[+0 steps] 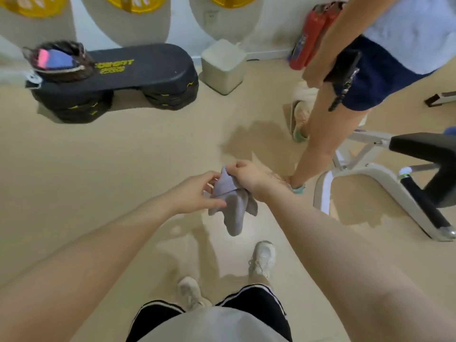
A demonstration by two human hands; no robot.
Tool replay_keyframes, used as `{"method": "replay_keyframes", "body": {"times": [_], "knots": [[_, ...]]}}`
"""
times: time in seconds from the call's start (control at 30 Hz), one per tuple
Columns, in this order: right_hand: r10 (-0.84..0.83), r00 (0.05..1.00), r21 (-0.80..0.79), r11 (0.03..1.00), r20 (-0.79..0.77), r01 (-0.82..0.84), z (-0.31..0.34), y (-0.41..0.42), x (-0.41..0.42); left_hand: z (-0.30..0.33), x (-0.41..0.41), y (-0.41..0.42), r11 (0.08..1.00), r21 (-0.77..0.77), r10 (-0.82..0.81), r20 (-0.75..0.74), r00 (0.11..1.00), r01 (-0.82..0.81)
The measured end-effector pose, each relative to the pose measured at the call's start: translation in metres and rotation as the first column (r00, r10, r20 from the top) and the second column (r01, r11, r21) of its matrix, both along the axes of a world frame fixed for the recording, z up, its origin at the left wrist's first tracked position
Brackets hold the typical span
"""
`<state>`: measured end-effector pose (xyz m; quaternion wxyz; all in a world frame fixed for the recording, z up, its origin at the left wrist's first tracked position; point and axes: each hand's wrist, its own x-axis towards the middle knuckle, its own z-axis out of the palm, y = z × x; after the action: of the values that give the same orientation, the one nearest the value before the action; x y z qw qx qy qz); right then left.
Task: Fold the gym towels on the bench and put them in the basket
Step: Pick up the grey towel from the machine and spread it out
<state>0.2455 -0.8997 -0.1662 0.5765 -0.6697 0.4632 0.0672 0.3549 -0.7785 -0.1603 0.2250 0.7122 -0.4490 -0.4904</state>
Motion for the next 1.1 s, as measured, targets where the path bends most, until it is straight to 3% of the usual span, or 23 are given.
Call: {"method": "replay_keyframes", "body": {"times": [0.1, 0.27, 0.5, 0.63, 0.73, 0.83, 0.9, 1.0, 1.1], "knots": [[-0.024, 0.994, 0.108, 0.994, 0.108, 0.012, 0.014, 0.037, 0.075, 0.006, 0.063, 0.038, 0.989, -0.036, 0.149, 0.098, 0.984, -0.146], [-0.017, 0.974, 0.22, 0.975, 0.225, -0.034, 0.023, 0.068, 0.188, 0.011, 0.157, 0.065, 0.898, -0.15, 0.431, 0.127, 0.893, -0.413], [0.145, 0.966, 0.127, 0.976, 0.213, -0.175, 0.019, 0.025, 0.329, 0.007, 0.294, 0.037, 0.825, -0.255, 0.541, 0.102, 0.835, -0.504], [0.307, 0.94, -0.191, 0.942, 0.147, -0.277, 0.016, -0.026, 0.42, -0.001, 0.375, -0.005, 0.761, -0.207, 0.629, 0.004, 0.777, -0.615], [0.438, 0.897, -0.373, 0.843, 0.06, -0.387, 0.024, -0.062, 0.48, 0.009, 0.426, -0.042, 0.721, -0.196, 0.663, -0.082, 0.744, -0.664], [0.549, 0.831, -0.402, 0.784, 0.091, -0.474, 0.033, -0.093, 0.52, 0.019, 0.477, -0.074, 0.706, -0.191, 0.674, -0.115, 0.73, -0.682], [0.653, 0.755, -0.452, 0.692, 0.061, -0.563, 0.036, -0.114, 0.546, 0.02, 0.511, -0.091, 0.741, -0.189, 0.655, -0.012, 0.756, -0.645], [0.76, 0.642, -0.591, 0.471, -0.104, -0.654, 0.036, -0.144, 0.59, 0.018, 0.562, -0.119, 0.759, -0.22, 0.647, 0.15, 0.748, -0.613], [0.748, 0.616, -0.671, 0.328, -0.245, -0.665, 0.03, -0.17, 0.636, 0.016, 0.613, -0.145, 0.799, -0.237, 0.601, 0.272, 0.751, -0.553]]}}
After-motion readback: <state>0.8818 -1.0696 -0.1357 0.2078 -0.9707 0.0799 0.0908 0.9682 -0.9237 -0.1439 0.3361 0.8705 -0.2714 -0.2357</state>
